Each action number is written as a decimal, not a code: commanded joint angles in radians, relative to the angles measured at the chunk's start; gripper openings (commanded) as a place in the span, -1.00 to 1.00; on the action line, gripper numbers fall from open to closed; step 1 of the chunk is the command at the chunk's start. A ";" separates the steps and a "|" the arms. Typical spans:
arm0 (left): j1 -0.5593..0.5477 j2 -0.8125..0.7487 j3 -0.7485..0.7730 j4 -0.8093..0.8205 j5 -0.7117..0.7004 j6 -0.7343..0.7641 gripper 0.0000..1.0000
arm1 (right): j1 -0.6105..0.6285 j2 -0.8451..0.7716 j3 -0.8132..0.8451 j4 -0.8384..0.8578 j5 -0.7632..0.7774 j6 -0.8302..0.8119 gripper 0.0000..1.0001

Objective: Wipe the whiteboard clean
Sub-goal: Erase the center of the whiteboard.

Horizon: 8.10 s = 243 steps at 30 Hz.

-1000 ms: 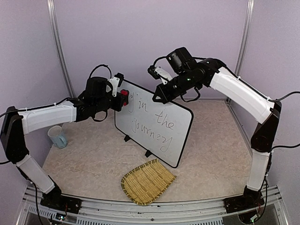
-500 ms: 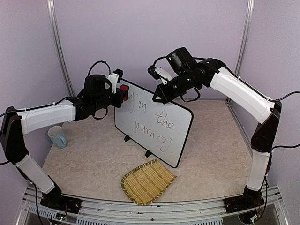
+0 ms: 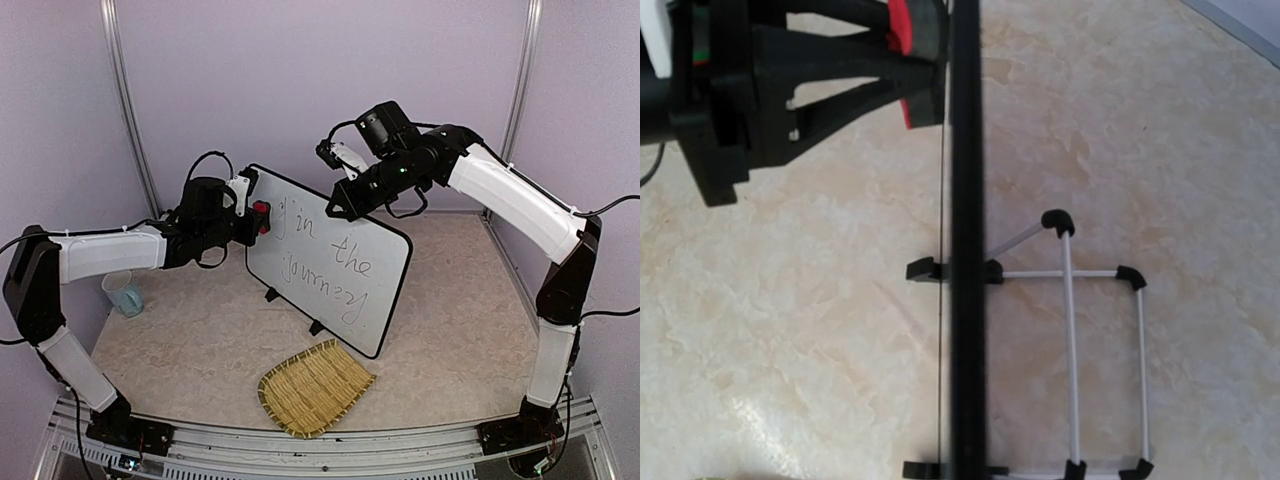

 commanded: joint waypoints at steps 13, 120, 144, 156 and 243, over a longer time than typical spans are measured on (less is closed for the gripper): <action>-0.006 -0.128 -0.021 0.161 0.078 -0.022 -0.64 | 0.034 -0.003 -0.026 -0.047 -0.046 -0.095 -1.00; 0.026 -0.079 -0.003 0.080 0.258 -0.038 -0.65 | 0.046 0.016 -0.034 -0.049 -0.039 -0.109 -1.00; 0.010 0.009 -0.032 -0.115 0.188 -0.069 -0.67 | 0.047 0.010 -0.041 -0.050 -0.029 -0.111 -1.00; -0.001 0.054 -0.091 -0.075 0.195 -0.095 -0.69 | 0.049 0.007 -0.043 -0.051 -0.030 -0.109 -1.00; -0.010 -0.034 -0.152 0.008 0.171 -0.091 -0.68 | 0.052 -0.008 -0.060 -0.042 -0.008 -0.105 -1.00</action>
